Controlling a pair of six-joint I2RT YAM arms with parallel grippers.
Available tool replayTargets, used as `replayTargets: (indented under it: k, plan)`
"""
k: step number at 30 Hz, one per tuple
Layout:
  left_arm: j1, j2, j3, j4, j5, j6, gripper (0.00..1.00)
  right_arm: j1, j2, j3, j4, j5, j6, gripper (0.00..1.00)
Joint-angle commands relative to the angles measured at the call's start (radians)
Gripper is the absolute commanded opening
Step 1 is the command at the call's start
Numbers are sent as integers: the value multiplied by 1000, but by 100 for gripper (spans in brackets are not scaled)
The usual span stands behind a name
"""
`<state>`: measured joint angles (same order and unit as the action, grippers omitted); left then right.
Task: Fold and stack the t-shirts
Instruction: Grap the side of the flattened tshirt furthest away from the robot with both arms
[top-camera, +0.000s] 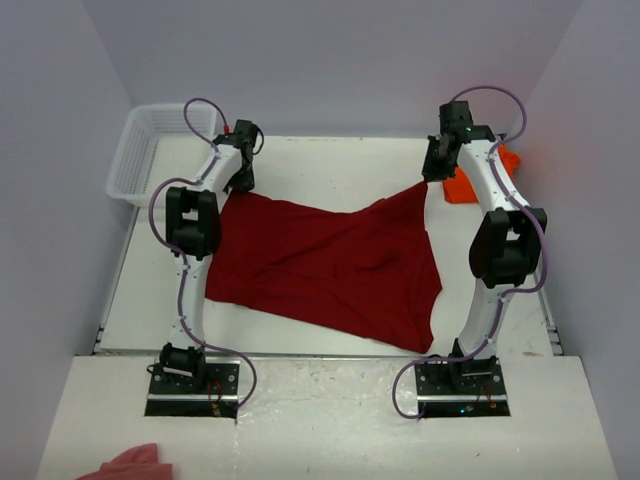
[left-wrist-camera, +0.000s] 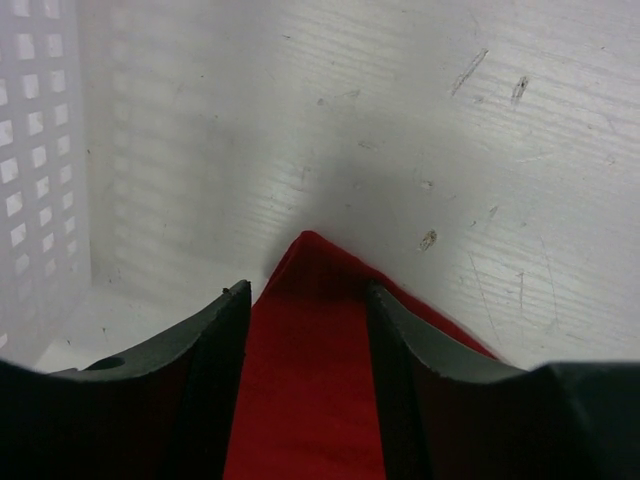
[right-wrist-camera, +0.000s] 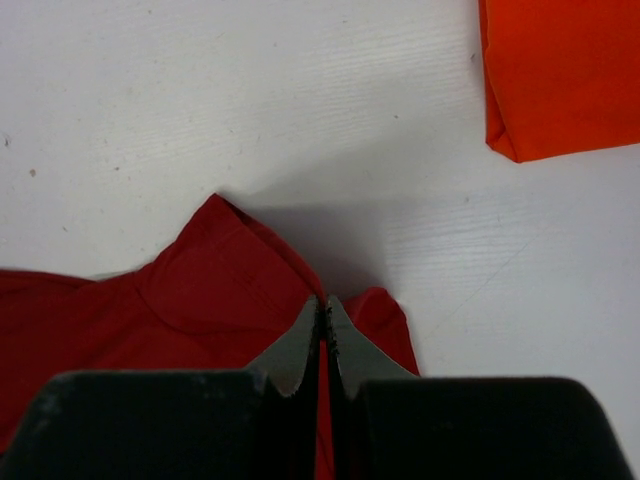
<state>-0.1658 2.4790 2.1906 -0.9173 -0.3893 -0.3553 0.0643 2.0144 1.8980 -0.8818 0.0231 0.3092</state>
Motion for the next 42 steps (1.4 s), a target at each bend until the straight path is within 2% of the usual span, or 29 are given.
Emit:
replayTargets:
  k: [1,2,4,7,14,17,25,30,32,37,40,41,42]
  plan:
    - [0,55,-8,34,0,9,48,-3,-65,-19,29,-17,-16,0]
    - [0,58,-9,35,4,9,46,-3,-65,-17,29,-17,-16,0]
    - [0,63,-15,38,15,10,30,-3,-65,-16,27,-17,-18,0]
    - [0,69,-17,40,20,10,20,-3,-66,-11,26,-17,-16,0]
    - [2,64,-40,77,58,26,21,-3,-77,-22,26,-17,-18,0]
    - [8,55,-80,106,113,24,29,-3,-80,-25,26,-17,-18,0]
    - [9,40,-161,130,222,-7,33,-1,-97,-33,26,-17,-19,0]
    - [9,24,-216,166,305,-14,26,-3,-120,-31,26,-17,-18,0]
    - [9,21,-232,182,331,-20,20,-3,-125,-25,20,-37,-18,0]
    - [9,6,-279,209,356,-30,16,-3,-134,-11,12,-43,-18,0]
    - [9,-3,-281,204,343,-30,6,-3,-132,-14,10,-51,-19,0]
    - [9,-8,-281,202,333,-30,0,-1,-129,-16,10,-51,-19,0]
    - [9,-20,-279,199,314,-28,0,-3,-126,-16,10,-49,-19,0]
